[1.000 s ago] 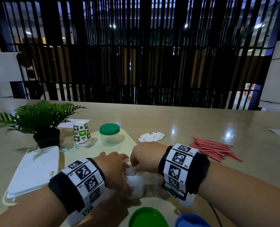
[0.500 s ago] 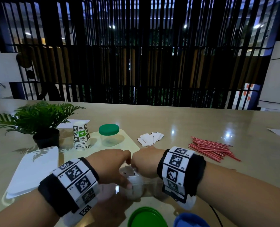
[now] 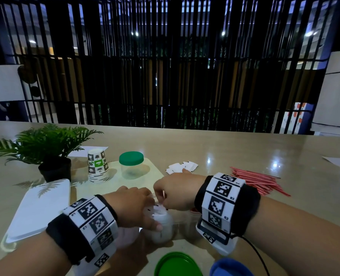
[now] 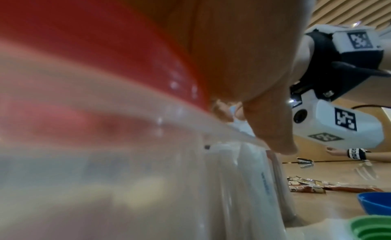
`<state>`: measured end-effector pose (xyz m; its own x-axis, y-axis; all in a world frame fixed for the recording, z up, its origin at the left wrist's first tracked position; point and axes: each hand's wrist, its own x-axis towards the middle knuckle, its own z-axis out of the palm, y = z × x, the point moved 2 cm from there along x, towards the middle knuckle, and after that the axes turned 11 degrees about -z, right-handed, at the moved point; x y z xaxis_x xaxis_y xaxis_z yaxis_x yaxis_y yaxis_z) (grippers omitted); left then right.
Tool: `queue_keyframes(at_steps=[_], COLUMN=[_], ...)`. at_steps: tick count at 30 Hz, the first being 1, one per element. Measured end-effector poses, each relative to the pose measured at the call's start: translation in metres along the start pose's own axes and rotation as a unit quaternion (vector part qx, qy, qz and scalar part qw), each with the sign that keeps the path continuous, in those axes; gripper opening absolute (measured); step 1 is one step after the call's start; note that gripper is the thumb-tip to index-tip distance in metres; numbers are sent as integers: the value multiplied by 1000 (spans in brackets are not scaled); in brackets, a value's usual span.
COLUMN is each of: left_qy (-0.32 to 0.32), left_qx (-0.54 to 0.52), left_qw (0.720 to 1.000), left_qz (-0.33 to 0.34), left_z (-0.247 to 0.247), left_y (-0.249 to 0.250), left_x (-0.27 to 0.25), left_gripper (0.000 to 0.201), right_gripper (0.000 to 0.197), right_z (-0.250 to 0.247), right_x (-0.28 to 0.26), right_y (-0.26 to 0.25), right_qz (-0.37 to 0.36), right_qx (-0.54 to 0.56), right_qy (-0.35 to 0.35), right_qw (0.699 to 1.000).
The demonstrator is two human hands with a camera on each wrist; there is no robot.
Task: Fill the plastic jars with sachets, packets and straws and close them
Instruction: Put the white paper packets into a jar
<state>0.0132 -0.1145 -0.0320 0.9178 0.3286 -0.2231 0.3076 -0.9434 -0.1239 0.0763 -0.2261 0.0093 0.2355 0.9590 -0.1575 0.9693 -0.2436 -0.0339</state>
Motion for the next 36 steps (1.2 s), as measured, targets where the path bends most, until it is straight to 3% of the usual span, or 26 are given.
queue_keyframes(at_steps=[6, 11, 17, 22, 27, 33, 36], left_qy=[88, 166, 104, 101, 83, 129, 142], left_qx=[-76, -22, 8, -12, 15, -28, -39], left_qw=[993, 985, 993, 993, 996, 991, 989], left_qz=[-3, 34, 64, 53, 42, 30, -10], left_z=[-7, -18, -11, -11, -8, -7, -5], left_y=[-9, -7, 1, -1, 1, -3, -15], left_x=[-10, -23, -17, -15, -10, -16, -22], left_gripper=[71, 48, 51, 45, 56, 57, 87], right_gripper=[31, 30, 31, 21, 29, 13, 23], right_z=[-3, -3, 12, 8, 14, -26, -44], right_x=[-6, -9, -1, -6, -9, -6, 8], right_y=[-3, -3, 1, 7, 8, 49, 97], right_qz=[1, -15, -3, -10, -1, 17, 75], right_qx=[-41, 14, -10, 31, 41, 108, 82], right_qy=[-15, -7, -74, -37, -51, 46, 74], right_qw=[999, 1000, 997, 999, 998, 993, 991])
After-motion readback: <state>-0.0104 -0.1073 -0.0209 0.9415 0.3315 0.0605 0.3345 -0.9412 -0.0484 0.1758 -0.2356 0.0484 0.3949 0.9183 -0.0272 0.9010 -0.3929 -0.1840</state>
